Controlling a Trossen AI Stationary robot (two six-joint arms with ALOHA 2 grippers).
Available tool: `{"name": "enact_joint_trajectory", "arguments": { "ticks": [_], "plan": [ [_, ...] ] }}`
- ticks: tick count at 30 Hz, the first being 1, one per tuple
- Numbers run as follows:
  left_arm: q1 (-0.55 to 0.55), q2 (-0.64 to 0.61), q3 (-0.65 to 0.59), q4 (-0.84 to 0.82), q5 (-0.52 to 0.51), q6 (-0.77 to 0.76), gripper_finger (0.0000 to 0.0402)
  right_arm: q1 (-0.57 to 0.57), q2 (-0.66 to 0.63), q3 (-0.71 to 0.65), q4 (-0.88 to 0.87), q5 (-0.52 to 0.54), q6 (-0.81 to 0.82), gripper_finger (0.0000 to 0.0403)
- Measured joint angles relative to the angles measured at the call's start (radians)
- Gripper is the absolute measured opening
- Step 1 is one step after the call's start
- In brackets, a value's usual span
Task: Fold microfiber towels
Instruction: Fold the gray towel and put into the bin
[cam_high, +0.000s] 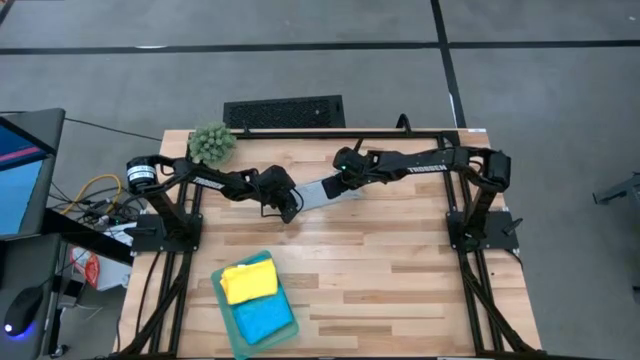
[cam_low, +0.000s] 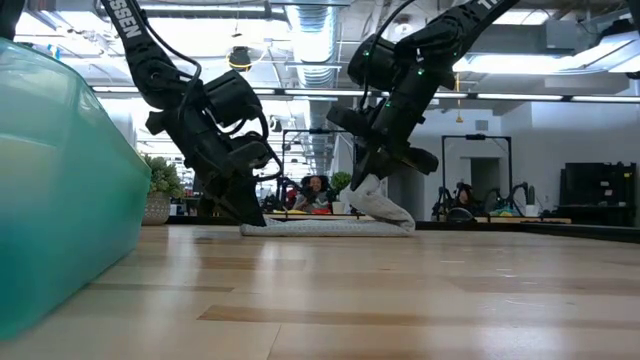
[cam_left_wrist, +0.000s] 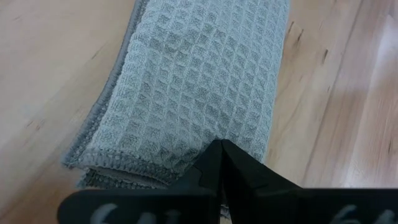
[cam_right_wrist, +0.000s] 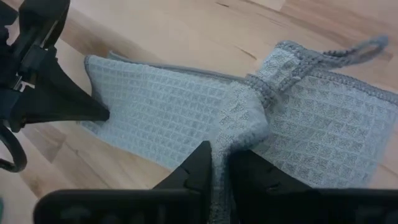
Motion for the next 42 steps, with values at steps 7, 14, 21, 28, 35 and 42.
{"name": "enact_joint_trajectory", "arguments": {
  "ticks": [7, 14, 21, 28, 35, 42],
  "plan": [
    [0.000, 0.000, 0.000, 0.000, 0.000, 0.000, 0.0000, 0.000, 0.000, 0.000, 0.000, -0.018, -0.010, 0.0103],
    [0.000, 0.000, 0.001, 0.002, 0.000, 0.001, 0.0000, -0.001, 0.000, 0.000, 0.002, -0.018, -0.011, 0.0154],
    [0.000, 0.000, 0.002, 0.006, 0.000, 0.001, 0.0000, -0.001, 0.000, 0.000, 0.064, 0.021, -0.018, 0.0190],
    [0.000, -0.001, 0.002, 0.006, 0.000, 0.000, 0.0000, 0.012, -0.038, 0.001, 0.034, 0.002, -0.106, 0.0191],
    [0.000, -0.001, 0.002, 0.006, 0.000, 0.000, 0.0000, 0.118, -0.030, 0.002, -0.030, 0.107, -0.307, 0.0177],
    [0.000, -0.001, 0.002, 0.007, 0.001, -0.012, 0.0000, 0.139, 0.045, -0.003, -0.036, 0.220, -0.274, 0.0158]
  ]
}}
